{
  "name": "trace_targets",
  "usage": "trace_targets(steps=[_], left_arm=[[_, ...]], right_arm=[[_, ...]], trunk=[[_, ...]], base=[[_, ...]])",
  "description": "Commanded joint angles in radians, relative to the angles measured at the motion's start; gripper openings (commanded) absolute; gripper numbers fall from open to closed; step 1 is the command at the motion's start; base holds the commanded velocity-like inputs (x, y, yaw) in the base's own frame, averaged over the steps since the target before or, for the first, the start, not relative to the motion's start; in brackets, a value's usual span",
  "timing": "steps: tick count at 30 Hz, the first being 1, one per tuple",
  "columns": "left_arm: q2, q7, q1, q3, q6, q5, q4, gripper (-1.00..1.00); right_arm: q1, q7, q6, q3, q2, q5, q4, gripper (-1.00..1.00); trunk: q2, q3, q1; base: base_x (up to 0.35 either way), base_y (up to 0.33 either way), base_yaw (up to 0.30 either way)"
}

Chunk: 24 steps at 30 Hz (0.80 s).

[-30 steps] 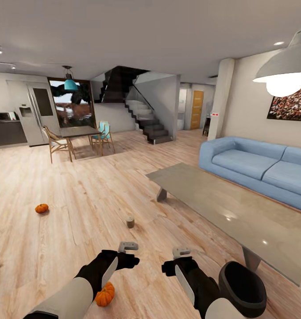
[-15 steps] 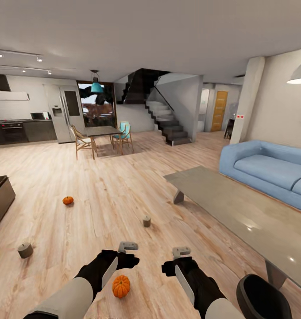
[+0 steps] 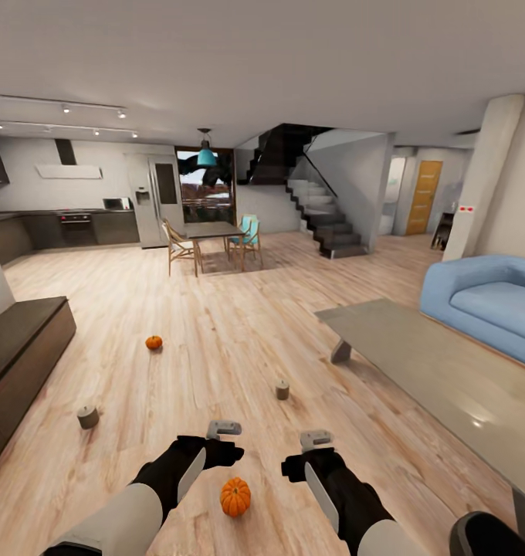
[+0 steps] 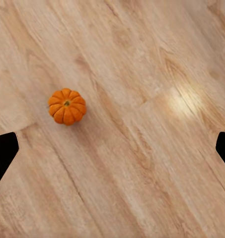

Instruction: Place each of the two pumpkins and all three candles from the living room inside a cabinet in the living room (use any cabinet), then make sure every cabinet is closed, and position the cauldron so it is next to a table in the living room.

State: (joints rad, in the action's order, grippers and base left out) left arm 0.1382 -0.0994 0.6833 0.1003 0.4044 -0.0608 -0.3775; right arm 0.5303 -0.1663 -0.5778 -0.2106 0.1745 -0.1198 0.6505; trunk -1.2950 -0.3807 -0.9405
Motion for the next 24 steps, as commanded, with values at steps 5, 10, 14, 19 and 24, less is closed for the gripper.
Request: trace_targets(steps=[5,10,14,19,24], left_arm=[[0.0,0.001,0.001,0.006,0.004,-0.005,-0.001,1.0],[0.0,0.001,0.001,0.006,0.005,-0.005,-0.001,1.0],[0.0,0.001,0.0,0.006,0.005,-0.005,-0.001,1.0],[0.0,0.001,0.0,0.006,0.005,-0.005,-0.001,1.0],[0.0,0.0,0.0,0.006,0.005,-0.005,-0.001,1.0]], right_arm=[[0.0,-0.01,-0.003,-0.036,0.0,-0.011,0.001,1.0],[-0.001,-0.01,-0.002,-0.048,0.0,-0.011,0.001,1.0],[-0.001,-0.01,-0.003,-0.05,0.0,-0.011,0.001,1.0],[-0.001,-0.01,-0.002,-0.05,0.0,-0.011,0.001,1.0],[-0.001,-0.01,-0.002,-0.05,0.0,-0.011,0.001,1.0]], trunk=[[-0.001,0.003,0.0],[-0.001,0.007,0.0],[-0.001,0.011,0.0],[-0.001,0.015,0.0],[-0.001,0.02,0.0]], base=[[0.0,0.0,0.269],[0.0,-0.022,0.266],[0.0,-0.088,0.262],[0.0,-0.113,0.259],[0.0,-0.061,0.253]])
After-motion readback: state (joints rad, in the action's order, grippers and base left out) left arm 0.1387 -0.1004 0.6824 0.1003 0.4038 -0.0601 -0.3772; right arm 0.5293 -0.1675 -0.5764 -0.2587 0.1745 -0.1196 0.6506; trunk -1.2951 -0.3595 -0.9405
